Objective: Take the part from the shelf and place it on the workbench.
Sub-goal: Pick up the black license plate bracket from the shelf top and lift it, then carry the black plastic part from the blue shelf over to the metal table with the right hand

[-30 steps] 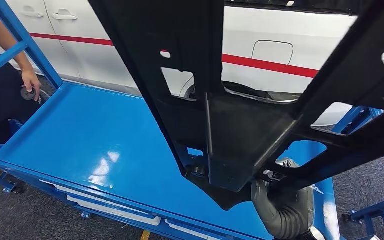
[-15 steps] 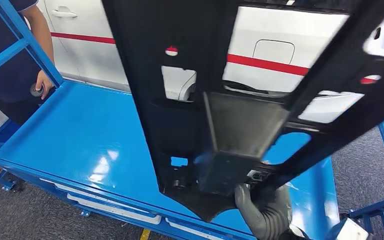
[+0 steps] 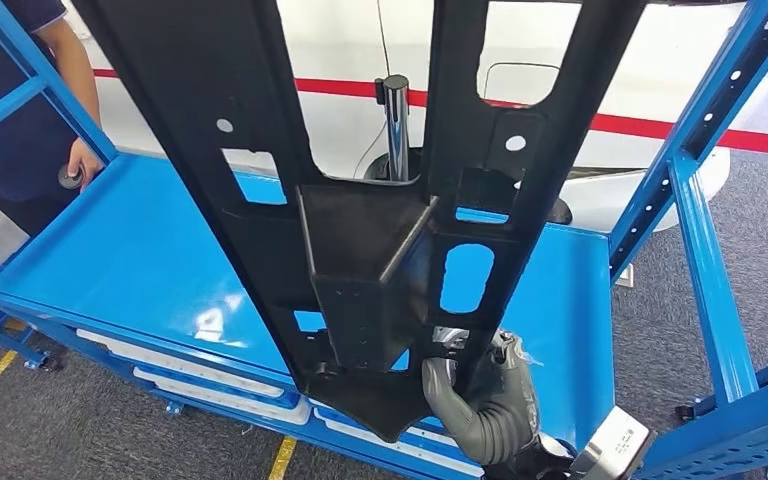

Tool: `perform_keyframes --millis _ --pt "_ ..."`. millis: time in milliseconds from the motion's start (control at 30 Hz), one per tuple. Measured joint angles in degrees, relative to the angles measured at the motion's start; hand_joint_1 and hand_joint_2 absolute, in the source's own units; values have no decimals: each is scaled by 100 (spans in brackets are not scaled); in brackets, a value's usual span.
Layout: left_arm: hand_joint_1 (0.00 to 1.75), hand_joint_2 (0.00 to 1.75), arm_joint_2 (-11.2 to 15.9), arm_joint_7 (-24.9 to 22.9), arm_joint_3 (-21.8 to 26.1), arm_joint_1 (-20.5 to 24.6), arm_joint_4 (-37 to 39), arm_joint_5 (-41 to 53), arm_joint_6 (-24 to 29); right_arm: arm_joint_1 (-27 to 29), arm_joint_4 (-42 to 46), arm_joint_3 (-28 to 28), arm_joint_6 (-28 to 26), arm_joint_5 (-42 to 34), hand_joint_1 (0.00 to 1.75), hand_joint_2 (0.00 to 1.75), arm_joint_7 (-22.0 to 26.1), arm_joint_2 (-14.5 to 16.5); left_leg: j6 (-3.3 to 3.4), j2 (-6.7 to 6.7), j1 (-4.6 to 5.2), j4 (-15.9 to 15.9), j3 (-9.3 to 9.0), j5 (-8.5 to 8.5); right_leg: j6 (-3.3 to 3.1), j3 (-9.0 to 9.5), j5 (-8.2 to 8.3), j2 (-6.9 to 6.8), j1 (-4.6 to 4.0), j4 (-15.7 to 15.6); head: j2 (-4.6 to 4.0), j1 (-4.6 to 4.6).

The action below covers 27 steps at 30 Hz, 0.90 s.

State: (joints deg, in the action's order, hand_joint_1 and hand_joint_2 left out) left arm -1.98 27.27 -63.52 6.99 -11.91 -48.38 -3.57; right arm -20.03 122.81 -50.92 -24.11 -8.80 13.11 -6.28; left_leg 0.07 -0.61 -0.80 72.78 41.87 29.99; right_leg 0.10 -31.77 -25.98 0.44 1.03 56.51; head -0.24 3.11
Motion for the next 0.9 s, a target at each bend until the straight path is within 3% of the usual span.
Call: perform_keyframes --millis 33,67,100,133,167,233,300,333,367,400,467,500,533,567,633,667,733,833,867,900 --pt "0 175 -14 8 0 -1 0 -18 69 3 -4 -4 1 29 175 175 0 3 43 1 20 51 -96 -9 -10 -74 53 -4 -42 1 0 1" --pt "0 175 -39 9 0 -6 0 -20 164 10 -4 -5 0 63 175 175 -4 3 113 1 52 -124 -299 -92 -19 -143 105 -6 -84 1 0 0" --pt "0 175 -68 8 0 -9 0 -5 260 19 4 -5 -3 103 175 175 -14 3 210 2 102 -492 -600 -194 -26 -205 156 -8 -124 0 0 0" --pt "0 175 -92 2 -1 -3 0 17 336 35 21 -5 -6 144 175 175 -31 2 338 6 163 -969 -946 -223 -29 -255 205 -12 -151 0 0 -2" --pt "0 175 -117 -3 -1 6 -1 42 380 58 46 -4 -13 177 175 175 -51 -1 426 27 216 -1384 -1228 -237 -28 -284 250 -21 -163 -8 0 -7" --pt "0 175 -154 -19 -2 29 -2 79 429 110 98 -3 -23 225 175 175 -87 -11 518 59 305 -1846 -1510 -218 4 -297 325 -51 -147 -28 0 -10" --pt "0 175 -180 -22 -2 34 -2 100 437 147 142 0 -28 254 175 175 -109 -24 509 70 320 -1949 -1497 -336 60 -302 383 -68 -127 -42 0 -5" --pt "0 175 -190 -17 -2 37 -2 110 431 170 167 6 -29 263 175 175 -115 -32 509 73 299 -1998 -1469 -401 94 -330 337 -59 -121 -9 0 -4" --pt "0 175 -201 -9 -3 39 -2 125 422 200 195 12 -36 269 175 175 -119 -42 505 75 272 -2040 -1425 -481 128 -382 189 -49 -120 100 0 -4" --pt "0 175 -215 -1 -3 43 -2 140 414 240 223 21 -42 258 175 175 -117 -56 498 79 238 -2068 -1370 -558 169 -461 -59 -38 -114 317 0 -7" --pt "0 175 -229 0 -7 46 -2 170 408 335 273 49 -54 181 175 175 -90 -89 486 81 194 -2069 -1221 -683 267 -653 -626 -31 -74 1012 0 -14" --pt "0 175 -234 -6 -10 44 -2 186 409 387 291 71 -55 122 175 175 -60 -109 464 84 167 -2064 -1138 -747 318 -713 -773 -32 -43 1349 0 -15" --pt "0 175 -238 -14 -17 42 -2 200 409 436 309 96 -55 66 175 175 -24 -130 434 89 137 -2058 -1052 -810 373 -701 -777 -33 -6 1550 0 -16" --pt "0 175 -242 -21 -25 41 -2 211 409 479 327 122 -54 20 175 175 9 -150 396 95 103 -2044 -970 -870 430 -594 -658 -35 33 1554 0 -16" --pt "0 175 -245 -35 -43 41 -2 223 410 535 359 172 -52 -38 175 175 56 -186 300 105 40 -1972 -804 -972 558 -78 -335 -40 126 948 0 -19" --pt "0 175 -243 -44 -53 43 -2 233 412 555 375 196 -51 -60 175 175 72 -199 253 107 25 -1908 -723 -1006 604 233 -302 -33 147 497 0 -27" --pt "0 175 -242 -81 -75 45 -2 262 422 609 405 246 -57 -94 175 175 114 -222 175 105 40 -1792 -620 -1062 567 581 -398 -18 166 -57 0 -28" --pt "0 175 -249 -225 -106 42 -1 306 449 718 454 329 -52 -216 175 175 244 -249 95 102 15 -1769 -585 -1144 343 534 -396 -33 137 -93 0 -15" --pt "0 175 -250 -278 -116 40 -2 312 457 748 467 356 -38 -277 175 175 295 -257 71 100 -4 -1708 -551 -1050 272 489 -343 -45 127 -91 0 -14" --pt "0 175 -254 -309 -125 41 -2 310 459 775 477 384 -19 -332 175 175 343 -266 48 98 -16 -1525 -484 -840 207 426 -279 -56 124 -95 0 -12"
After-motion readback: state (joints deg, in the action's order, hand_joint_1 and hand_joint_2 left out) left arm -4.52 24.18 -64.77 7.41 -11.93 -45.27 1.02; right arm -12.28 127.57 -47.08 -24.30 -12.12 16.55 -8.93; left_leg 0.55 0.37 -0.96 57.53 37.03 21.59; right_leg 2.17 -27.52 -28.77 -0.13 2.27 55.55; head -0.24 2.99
